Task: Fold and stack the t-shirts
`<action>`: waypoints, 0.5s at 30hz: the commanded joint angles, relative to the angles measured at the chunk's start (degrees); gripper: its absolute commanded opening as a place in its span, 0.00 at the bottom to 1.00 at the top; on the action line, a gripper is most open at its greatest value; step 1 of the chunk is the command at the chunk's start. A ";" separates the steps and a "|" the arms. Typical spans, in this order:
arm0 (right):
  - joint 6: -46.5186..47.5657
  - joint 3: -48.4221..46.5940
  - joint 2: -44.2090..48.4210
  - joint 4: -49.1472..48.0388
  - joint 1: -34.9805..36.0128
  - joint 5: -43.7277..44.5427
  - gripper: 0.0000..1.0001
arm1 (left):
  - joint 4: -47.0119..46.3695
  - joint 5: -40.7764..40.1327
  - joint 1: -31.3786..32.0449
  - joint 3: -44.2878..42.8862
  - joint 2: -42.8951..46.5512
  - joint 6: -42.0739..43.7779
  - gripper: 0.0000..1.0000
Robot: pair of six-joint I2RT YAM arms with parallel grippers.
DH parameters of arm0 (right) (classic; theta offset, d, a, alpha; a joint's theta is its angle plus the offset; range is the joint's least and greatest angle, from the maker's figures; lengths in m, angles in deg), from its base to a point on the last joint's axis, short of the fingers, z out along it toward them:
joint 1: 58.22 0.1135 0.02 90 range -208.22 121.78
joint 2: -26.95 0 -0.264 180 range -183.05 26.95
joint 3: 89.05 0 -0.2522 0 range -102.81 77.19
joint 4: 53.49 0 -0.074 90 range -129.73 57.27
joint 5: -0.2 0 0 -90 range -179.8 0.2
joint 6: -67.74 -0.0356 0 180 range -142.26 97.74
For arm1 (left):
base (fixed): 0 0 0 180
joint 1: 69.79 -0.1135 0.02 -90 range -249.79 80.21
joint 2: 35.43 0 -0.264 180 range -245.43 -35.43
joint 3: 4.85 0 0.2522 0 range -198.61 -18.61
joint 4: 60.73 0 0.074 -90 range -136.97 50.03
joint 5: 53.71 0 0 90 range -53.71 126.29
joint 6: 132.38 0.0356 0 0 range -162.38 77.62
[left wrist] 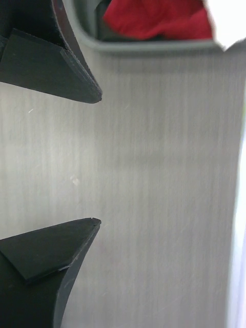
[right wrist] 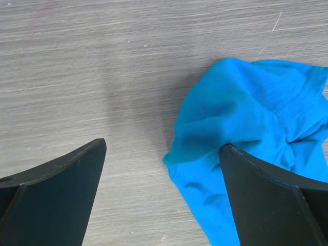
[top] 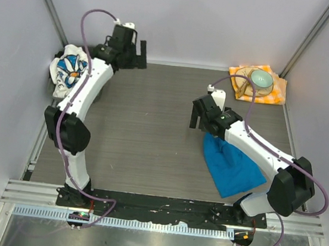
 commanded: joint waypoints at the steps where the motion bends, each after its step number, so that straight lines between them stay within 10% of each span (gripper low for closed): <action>1: 0.57 -4.07 -2.57 4.36 0.25 6.86 0.98 | 0.86 -4.19 8.44 11.35 7.34 -7.80 1.00; 15: -3.64 -2.75 -9.95 13.07 -0.36 18.99 0.94 | -14.78 -2.08 29.62 48.19 22.12 -20.38 1.00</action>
